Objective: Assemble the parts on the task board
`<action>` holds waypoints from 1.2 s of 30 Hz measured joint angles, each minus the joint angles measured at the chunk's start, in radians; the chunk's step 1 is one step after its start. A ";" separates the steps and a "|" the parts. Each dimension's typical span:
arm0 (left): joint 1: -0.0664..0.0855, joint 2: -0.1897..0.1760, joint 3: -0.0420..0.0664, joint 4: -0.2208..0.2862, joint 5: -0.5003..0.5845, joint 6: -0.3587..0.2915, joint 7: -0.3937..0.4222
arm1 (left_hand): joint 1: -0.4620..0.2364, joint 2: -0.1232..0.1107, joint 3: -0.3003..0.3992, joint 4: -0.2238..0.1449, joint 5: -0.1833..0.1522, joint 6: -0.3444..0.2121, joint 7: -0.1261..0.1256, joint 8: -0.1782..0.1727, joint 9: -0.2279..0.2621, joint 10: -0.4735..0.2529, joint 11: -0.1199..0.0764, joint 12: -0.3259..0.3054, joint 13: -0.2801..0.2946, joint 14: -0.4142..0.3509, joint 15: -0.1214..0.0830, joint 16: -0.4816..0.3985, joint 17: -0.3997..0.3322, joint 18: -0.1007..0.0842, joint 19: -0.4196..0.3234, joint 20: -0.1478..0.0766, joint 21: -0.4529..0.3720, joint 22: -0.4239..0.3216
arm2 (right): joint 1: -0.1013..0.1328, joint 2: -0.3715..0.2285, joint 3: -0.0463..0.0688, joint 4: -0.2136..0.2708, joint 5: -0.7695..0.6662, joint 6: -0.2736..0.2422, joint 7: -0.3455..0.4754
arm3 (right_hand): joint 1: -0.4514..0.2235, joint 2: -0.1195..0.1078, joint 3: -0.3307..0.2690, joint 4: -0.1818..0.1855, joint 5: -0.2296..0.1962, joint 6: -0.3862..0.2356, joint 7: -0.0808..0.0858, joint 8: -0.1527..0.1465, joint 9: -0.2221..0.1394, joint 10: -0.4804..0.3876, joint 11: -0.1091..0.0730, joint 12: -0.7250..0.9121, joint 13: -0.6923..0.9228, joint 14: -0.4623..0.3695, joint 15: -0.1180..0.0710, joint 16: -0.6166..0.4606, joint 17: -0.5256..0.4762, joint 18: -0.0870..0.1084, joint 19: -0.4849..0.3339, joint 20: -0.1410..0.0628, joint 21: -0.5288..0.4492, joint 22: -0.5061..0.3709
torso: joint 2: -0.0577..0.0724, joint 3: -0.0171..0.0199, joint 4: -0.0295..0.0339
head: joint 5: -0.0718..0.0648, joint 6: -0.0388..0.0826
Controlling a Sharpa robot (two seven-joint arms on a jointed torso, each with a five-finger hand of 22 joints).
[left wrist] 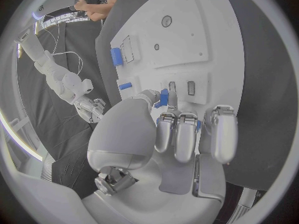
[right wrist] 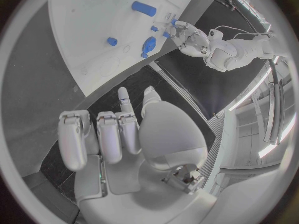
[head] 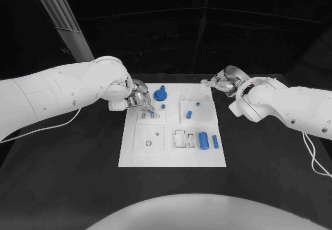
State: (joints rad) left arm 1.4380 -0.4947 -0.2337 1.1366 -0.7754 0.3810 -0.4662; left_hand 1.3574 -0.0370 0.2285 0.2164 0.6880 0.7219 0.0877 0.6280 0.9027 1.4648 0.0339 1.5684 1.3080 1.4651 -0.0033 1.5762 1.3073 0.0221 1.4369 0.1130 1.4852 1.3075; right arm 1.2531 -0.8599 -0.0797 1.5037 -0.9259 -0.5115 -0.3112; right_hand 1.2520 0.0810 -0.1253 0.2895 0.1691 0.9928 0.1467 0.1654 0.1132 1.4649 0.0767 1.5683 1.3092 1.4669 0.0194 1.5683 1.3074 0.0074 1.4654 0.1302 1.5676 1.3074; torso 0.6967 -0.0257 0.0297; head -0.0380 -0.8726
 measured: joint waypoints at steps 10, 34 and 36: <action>0.002 0.001 0.000 -0.002 -0.003 0.007 -0.005 | -0.007 0.004 0.019 0.001 -0.033 -0.004 0.003 0.007 0.004 0.004 -0.004 0.000 0.000 0.000 0.000 0.000 0.000 0.000 0.000 0.000 0.000 0.000 | 0.000 0.001 0.000 0.000 0.000 0.000 0.000 | 0.000 0.000 0.000 0.000 0.000 0.000 0.000 0.000 0.000 0.000 0.000 0.000 0.000 0.000 0.000 0.000 0.000 0.000 0.000 0.000 0.000 0.000 | 0.000 0.0000 -0.0002 | 0.003 0.000; -0.002 0.016 0.000 -0.012 -0.004 0.052 -0.061 | -0.029 0.003 0.038 0.006 -0.185 -0.013 -0.006 0.012 0.002 0.000 -0.007 0.000 0.000 0.004 -0.004 0.000 0.000 0.000 0.003 -0.003 0.000 0.000 | 0.000 0.003 0.000 0.000 0.000 0.001 0.000 | 0.000 0.000 0.000 0.000 0.000 0.000 0.000 0.000 0.001 0.000 0.000 0.000 0.000 0.000 0.000 0.000 0.000 0.000 0.000 0.000 0.000 0.000 | 0.000 -0.0003 -0.0002 | 0.006 0.000; -0.003 0.019 0.000 -0.014 -0.004 0.052 -0.061 | -0.029 0.003 0.038 0.006 -0.188 -0.013 -0.007 0.012 0.000 0.000 -0.007 0.000 0.000 0.004 -0.004 0.000 0.000 0.000 0.003 -0.003 0.000 0.000 | 0.000 0.003 0.000 0.000 0.000 0.001 0.000 | 0.000 0.000 0.000 0.000 0.000 0.000 0.000 0.000 0.000 0.000 0.000 0.000 0.000 0.000 0.000 0.000 0.000 0.000 0.000 0.000 0.000 0.000 | 0.000 -0.0003 -0.0002 | 0.006 0.000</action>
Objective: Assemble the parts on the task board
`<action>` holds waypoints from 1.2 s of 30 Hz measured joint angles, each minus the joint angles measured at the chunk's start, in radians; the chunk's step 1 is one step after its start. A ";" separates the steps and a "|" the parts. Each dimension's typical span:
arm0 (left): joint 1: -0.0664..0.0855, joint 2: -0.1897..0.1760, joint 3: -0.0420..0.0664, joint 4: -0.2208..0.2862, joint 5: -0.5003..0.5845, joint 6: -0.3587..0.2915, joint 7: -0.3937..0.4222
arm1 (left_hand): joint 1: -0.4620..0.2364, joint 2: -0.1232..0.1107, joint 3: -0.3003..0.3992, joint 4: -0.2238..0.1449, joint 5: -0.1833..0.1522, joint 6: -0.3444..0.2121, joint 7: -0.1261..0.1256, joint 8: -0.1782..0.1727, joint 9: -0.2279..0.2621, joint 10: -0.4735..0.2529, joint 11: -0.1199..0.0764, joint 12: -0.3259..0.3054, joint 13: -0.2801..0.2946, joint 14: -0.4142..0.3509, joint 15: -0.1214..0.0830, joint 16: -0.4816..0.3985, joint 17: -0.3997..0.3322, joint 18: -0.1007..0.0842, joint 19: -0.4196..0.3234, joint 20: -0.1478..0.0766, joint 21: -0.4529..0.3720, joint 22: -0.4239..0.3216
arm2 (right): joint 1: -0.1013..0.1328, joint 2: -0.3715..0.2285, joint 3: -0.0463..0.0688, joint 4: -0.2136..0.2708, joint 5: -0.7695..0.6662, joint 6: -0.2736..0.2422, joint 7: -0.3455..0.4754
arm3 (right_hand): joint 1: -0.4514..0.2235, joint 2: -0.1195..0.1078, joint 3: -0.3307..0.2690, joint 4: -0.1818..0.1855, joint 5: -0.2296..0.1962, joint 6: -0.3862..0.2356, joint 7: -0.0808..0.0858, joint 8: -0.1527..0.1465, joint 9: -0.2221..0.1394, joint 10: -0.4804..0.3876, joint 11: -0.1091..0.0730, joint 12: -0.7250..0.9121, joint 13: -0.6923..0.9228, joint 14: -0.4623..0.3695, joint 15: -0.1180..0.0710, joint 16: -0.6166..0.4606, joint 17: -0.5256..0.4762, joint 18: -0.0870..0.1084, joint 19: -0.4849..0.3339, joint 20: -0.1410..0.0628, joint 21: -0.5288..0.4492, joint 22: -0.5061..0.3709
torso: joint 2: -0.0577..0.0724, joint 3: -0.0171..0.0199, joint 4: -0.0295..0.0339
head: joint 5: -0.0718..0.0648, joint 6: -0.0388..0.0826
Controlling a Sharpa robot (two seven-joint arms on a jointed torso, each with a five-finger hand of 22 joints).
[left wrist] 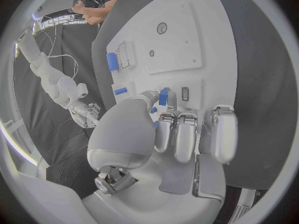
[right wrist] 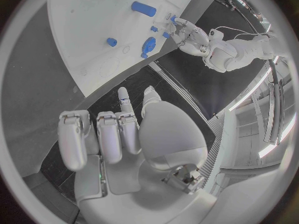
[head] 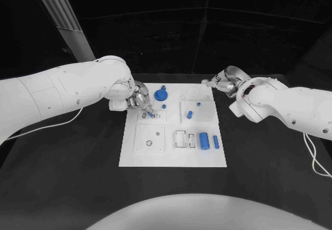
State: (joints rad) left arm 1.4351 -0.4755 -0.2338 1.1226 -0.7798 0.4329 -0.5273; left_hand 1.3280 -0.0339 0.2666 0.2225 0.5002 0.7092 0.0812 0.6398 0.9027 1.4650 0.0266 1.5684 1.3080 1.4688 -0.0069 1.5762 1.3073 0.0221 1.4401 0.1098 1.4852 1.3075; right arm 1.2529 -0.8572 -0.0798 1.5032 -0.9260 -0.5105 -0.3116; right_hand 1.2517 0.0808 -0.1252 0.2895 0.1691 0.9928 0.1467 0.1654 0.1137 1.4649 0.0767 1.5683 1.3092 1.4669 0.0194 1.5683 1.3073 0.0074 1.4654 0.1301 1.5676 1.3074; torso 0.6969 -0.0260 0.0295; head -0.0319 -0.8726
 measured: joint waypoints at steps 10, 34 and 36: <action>-0.003 0.009 0.000 -0.006 0.000 -0.001 0.000 | -0.001 -0.001 0.003 0.003 -0.006 0.002 -0.002 -0.001 0.000 0.000 0.000 0.000 0.000 0.000 0.000 0.000 0.000 0.000 0.000 0.000 0.000 0.000 | 0.000 0.000 0.000 0.000 0.000 0.000 0.000 | 0.000 0.000 0.000 0.000 0.000 0.000 0.000 0.000 0.000 0.000 0.000 0.000 0.000 0.000 0.000 0.000 0.000 0.000 0.000 0.000 0.000 0.000 | 0.000 0.0001 0.0000 | -0.002 0.000; -0.009 0.025 0.000 -0.031 -0.001 0.007 -0.012 | 0.032 0.020 0.017 -0.006 -0.012 -0.002 0.003 -0.004 -0.002 0.000 0.000 0.000 0.000 -0.004 -0.004 0.000 0.000 0.000 0.000 0.000 0.000 0.000 | 0.000 0.000 0.000 0.001 0.000 0.001 0.000 | 0.000 0.000 0.000 0.000 0.000 0.000 0.000 0.000 0.000 0.000 0.000 0.000 0.000 0.000 0.000 0.000 0.000 0.000 0.000 0.000 0.000 0.000 | 0.000 0.0001 0.0000 | -0.001 0.000; -0.010 0.026 0.000 -0.032 -0.001 0.008 -0.013 | 0.033 0.022 0.017 -0.006 -0.012 -0.002 0.003 -0.004 -0.001 0.000 0.000 0.000 0.000 -0.004 -0.004 0.000 0.000 0.000 0.000 0.000 0.000 0.000 | 0.000 0.000 0.000 0.001 0.000 0.001 0.000 | 0.000 0.000 0.000 0.000 0.000 0.000 0.000 0.000 0.000 0.000 0.000 0.000 0.000 0.000 0.000 0.000 0.000 0.000 0.000 0.000 0.000 0.000 | 0.000 0.0000 0.0001 | 0.000 0.000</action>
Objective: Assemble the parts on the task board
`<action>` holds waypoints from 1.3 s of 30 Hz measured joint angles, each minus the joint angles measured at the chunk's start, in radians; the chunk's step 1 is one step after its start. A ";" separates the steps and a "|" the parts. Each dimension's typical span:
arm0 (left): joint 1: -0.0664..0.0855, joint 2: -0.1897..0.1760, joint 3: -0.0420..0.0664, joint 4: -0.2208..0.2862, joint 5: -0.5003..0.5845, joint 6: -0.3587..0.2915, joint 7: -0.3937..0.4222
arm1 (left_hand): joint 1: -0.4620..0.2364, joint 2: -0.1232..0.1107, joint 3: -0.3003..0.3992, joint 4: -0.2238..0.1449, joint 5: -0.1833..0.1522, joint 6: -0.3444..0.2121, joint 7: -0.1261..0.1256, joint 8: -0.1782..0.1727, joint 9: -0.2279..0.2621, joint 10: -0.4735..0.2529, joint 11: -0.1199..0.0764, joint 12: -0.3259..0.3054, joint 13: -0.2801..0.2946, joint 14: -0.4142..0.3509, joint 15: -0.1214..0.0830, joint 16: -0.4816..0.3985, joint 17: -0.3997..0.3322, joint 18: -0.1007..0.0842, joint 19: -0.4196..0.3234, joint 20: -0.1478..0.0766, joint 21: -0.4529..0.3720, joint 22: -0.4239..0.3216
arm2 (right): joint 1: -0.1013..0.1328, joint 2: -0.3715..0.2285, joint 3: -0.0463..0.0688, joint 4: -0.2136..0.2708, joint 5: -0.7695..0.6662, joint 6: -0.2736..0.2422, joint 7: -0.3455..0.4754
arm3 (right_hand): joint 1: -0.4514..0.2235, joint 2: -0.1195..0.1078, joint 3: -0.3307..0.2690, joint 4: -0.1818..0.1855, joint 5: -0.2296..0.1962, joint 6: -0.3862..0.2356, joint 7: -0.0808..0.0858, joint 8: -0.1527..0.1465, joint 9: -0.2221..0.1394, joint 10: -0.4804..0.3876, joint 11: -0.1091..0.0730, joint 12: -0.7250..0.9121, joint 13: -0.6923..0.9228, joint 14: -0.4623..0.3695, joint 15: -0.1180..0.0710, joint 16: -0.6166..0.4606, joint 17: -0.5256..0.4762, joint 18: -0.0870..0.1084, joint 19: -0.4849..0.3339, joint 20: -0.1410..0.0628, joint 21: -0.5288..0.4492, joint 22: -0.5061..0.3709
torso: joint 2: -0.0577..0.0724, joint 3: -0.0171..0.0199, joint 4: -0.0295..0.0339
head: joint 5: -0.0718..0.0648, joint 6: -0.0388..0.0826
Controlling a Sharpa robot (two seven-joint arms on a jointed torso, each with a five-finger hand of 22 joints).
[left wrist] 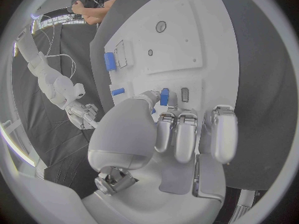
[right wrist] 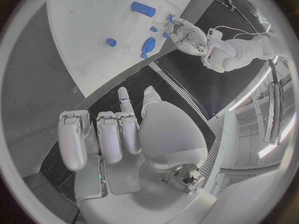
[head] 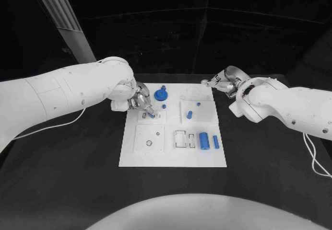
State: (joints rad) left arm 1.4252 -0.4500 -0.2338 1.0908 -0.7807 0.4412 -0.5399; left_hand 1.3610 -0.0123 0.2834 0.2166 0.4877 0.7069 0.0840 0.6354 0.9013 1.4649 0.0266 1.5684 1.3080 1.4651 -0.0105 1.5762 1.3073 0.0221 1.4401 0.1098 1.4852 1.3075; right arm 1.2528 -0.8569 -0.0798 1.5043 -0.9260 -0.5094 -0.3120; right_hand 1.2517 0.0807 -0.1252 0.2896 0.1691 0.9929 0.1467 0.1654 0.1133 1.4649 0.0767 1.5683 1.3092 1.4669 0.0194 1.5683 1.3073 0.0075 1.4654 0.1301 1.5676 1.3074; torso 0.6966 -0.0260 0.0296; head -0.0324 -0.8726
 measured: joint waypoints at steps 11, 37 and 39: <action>-0.003 0.005 0.000 -0.007 0.000 0.005 -0.001 | 0.000 0.000 0.000 0.000 -0.003 0.000 0.000 0.000 0.000 0.000 0.000 0.000 0.000 0.000 0.000 0.000 0.000 0.000 -0.004 -0.003 0.000 0.000 | 0.000 0.000 0.000 0.000 0.000 0.000 0.000 | 0.000 0.000 0.000 0.000 0.000 0.000 0.000 0.000 0.000 0.000 0.000 0.000 0.000 0.000 0.000 0.000 0.000 0.000 0.000 0.000 0.000 0.000 | 0.000 0.0000 -0.0001 | -0.002 0.000; -0.004 0.014 0.001 -0.016 0.001 0.008 -0.001 | -0.002 -0.002 0.003 0.003 -0.008 -0.002 0.001 -0.004 0.000 0.000 0.000 0.000 0.000 0.000 0.000 0.000 0.000 0.000 -0.004 -0.003 0.000 0.000 | 0.000 0.001 0.000 0.000 0.000 0.002 0.000 | 0.000 0.000 -0.007 0.001 0.000 0.000 0.000 0.000 0.001 0.000 0.000 0.000 0.000 0.000 0.000 0.000 0.000 0.000 0.000 0.000 0.000 0.000 | 0.000 0.0001 -0.0002 | -0.004 0.000; -0.004 0.014 0.002 -0.017 0.001 0.008 -0.001 | -0.002 -0.002 0.003 0.003 -0.008 -0.002 0.001 -0.004 0.000 0.000 0.000 0.000 0.000 0.000 0.000 0.000 0.000 0.000 -0.004 -0.003 0.000 0.000 | 0.000 0.001 0.000 0.000 0.000 0.002 0.000 | 0.000 0.000 -0.007 0.001 0.000 0.000 0.000 0.000 0.001 0.000 0.000 0.000 0.000 0.000 0.000 0.000 0.000 0.000 0.000 0.000 0.000 0.000 | 0.000 0.0002 -0.0002 | -0.004 0.000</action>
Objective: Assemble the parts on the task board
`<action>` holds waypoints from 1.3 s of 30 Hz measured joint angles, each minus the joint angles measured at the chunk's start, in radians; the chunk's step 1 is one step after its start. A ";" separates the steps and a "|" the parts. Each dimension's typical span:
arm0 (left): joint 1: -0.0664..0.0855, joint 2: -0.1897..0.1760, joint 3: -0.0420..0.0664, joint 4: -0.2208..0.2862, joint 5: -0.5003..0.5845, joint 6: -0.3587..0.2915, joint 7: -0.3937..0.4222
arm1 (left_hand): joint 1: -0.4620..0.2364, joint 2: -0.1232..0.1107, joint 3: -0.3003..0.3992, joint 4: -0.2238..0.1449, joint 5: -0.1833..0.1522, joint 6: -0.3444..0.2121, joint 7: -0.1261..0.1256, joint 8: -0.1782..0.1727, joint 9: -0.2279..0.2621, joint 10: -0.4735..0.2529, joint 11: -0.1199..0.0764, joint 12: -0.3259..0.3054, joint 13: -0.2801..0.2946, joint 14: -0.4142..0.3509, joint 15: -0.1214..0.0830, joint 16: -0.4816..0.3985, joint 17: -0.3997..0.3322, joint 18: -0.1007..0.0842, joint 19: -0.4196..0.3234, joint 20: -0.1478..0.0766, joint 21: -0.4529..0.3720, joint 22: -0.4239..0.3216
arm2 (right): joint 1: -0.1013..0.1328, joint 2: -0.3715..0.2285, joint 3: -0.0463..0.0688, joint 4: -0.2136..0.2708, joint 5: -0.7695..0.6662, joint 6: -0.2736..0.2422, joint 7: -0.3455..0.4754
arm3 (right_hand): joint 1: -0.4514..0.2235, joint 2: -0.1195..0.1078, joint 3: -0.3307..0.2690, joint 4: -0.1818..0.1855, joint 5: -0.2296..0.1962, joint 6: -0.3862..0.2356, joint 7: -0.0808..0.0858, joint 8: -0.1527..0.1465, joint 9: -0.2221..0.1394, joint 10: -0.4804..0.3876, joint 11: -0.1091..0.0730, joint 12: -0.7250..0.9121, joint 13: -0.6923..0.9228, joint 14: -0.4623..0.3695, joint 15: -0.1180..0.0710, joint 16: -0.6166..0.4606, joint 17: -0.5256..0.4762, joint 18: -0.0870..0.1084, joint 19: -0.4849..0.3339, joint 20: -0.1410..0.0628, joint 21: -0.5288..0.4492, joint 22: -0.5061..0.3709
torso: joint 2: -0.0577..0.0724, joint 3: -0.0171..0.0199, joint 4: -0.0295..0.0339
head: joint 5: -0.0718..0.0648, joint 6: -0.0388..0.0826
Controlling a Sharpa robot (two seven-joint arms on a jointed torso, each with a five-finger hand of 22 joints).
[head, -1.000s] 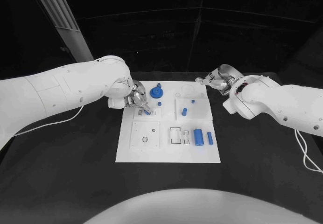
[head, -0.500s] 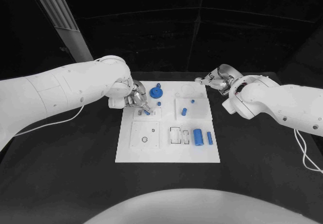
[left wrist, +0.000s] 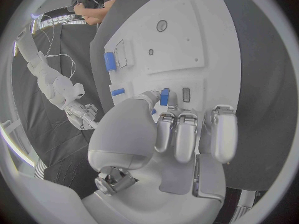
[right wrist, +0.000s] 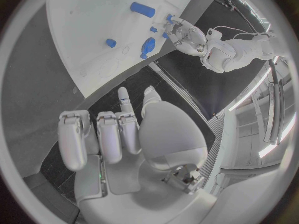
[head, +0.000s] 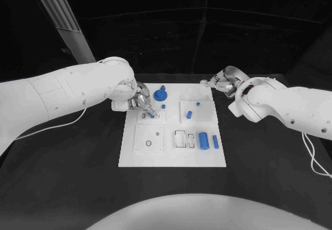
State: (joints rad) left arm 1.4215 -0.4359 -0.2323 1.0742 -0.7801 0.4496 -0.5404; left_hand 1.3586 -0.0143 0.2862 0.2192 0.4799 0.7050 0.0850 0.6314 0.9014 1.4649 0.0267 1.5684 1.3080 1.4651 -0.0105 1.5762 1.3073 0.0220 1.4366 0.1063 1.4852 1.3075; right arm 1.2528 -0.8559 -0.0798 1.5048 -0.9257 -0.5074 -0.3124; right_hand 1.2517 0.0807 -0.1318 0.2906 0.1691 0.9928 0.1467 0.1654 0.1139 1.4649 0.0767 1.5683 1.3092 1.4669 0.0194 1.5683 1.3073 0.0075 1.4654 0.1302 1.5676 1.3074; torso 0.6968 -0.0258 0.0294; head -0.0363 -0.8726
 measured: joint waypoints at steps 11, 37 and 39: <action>0.000 0.001 0.001 0.001 -0.005 0.002 -0.008 | -0.024 0.000 -0.027 0.039 -0.100 -0.011 0.000 0.000 -0.011 0.000 0.000 0.000 0.000 0.000 0.000 0.000 0.000 0.016 -0.034 0.005 -0.023 0.000 | 0.000 -0.001 0.000 0.000 0.000 0.001 0.000 | 0.000 0.000 0.000 0.000 0.000 0.000 0.000 0.000 0.000 0.000 0.000 0.000 0.000 0.000 0.000 0.000 0.000 0.000 0.000 0.000 0.000 0.000 | 0.000 0.0001 0.0000 | 0.000 0.000; -0.003 0.003 0.001 0.001 -0.015 0.005 -0.010 | -0.179 -0.025 -0.228 0.072 -0.162 0.000 0.017 -0.008 -0.046 0.000 0.015 0.000 0.000 0.000 0.015 0.000 0.000 0.016 -0.026 0.016 -0.023 0.000 | 0.000 -0.001 0.000 0.002 0.000 0.001 -0.001 | 0.004 0.004 0.000 0.000 0.000 0.000 0.000 0.000 0.000 0.000 0.000 0.000 0.000 0.000 0.000 0.000 0.000 0.000 0.000 0.000 0.000 0.000 | 0.000 0.0000 0.0003 | -0.003 0.000; -0.003 0.002 0.001 0.002 -0.015 0.005 -0.010 | -0.206 -0.027 -0.256 0.073 -0.171 0.001 0.018 -0.008 -0.047 0.004 0.018 0.000 0.000 0.000 0.014 0.000 0.000 0.016 -0.026 0.016 -0.023 0.000 | 0.000 -0.001 0.000 0.002 0.000 0.001 -0.001 | 0.004 0.004 0.000 0.000 0.000 0.000 0.000 0.000 0.000 0.000 0.000 0.000 0.000 0.000 0.000 0.000 0.000 0.000 0.000 0.000 0.000 0.000 | 0.000 0.0000 0.0004 | -0.003 0.000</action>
State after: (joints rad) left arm 1.4189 -0.4336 -0.2315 1.0761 -0.7952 0.4545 -0.5501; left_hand 1.1524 -0.0410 0.0303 0.2919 0.3087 0.7059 0.1035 0.6238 0.8547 1.4685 0.0448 1.5684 1.3080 1.4653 0.0040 1.5762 1.3073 0.0379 1.4103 0.1219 1.4620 1.3075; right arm 1.2528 -0.8574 -0.0798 1.5066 -0.9256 -0.5064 -0.3132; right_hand 1.2557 0.0847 -0.1317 0.2906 0.1691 0.9929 0.1467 0.1654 0.1134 1.4649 0.0767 1.5683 1.3092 1.4669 0.0194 1.5683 1.3073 0.0075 1.4654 0.1301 1.5676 1.3074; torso 0.6966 -0.0258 0.0298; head -0.0395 -0.8726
